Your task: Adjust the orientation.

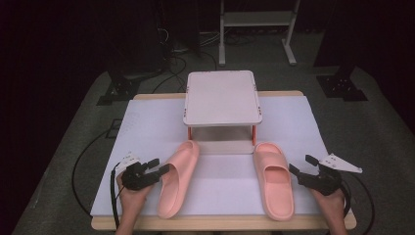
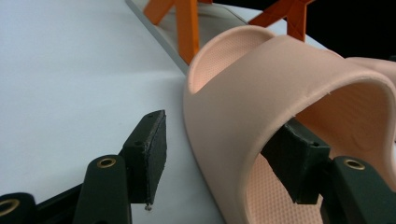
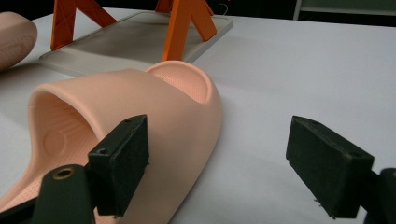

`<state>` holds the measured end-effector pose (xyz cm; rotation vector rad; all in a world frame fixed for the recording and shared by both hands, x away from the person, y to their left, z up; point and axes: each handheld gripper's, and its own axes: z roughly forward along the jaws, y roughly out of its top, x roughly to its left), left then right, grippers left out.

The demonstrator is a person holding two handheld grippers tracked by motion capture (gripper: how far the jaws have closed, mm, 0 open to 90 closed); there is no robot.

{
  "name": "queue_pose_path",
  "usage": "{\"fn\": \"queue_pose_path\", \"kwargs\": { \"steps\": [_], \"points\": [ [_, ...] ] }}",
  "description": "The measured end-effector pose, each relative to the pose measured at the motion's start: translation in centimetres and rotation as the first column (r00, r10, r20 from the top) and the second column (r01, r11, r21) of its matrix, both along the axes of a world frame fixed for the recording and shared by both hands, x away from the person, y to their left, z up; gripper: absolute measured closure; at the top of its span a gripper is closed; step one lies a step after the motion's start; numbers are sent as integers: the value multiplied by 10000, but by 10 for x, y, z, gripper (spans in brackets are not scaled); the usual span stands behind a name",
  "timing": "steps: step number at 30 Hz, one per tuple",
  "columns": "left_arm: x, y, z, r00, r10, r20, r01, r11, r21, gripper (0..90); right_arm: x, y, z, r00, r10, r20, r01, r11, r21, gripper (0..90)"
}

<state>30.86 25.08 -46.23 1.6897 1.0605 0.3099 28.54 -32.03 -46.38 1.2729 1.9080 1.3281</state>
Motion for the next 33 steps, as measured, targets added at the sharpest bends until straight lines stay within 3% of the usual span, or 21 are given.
{"fn": "queue_pose_path", "kwargs": {
  "steps": [11, 20, 33],
  "points": [
    [0, -4, 1, 9993, -371, -70, 371, 9993, 37, 432, -2, -2, 1, 9997, 192, 133, -195, 9996, 180, 202],
    [-3, -11, 3, 9976, -692, 60, 688, 9958, 600, 474, -2, -5, 2, 9986, 464, 239, -473, 9982, 380, 201],
    [-4, -19, 5, 9945, -1047, 59, 1037, 9902, 940, 526, -5, -3, 4, 9967, 711, 391, -728, 9964, 442, 210]
  ]
}}
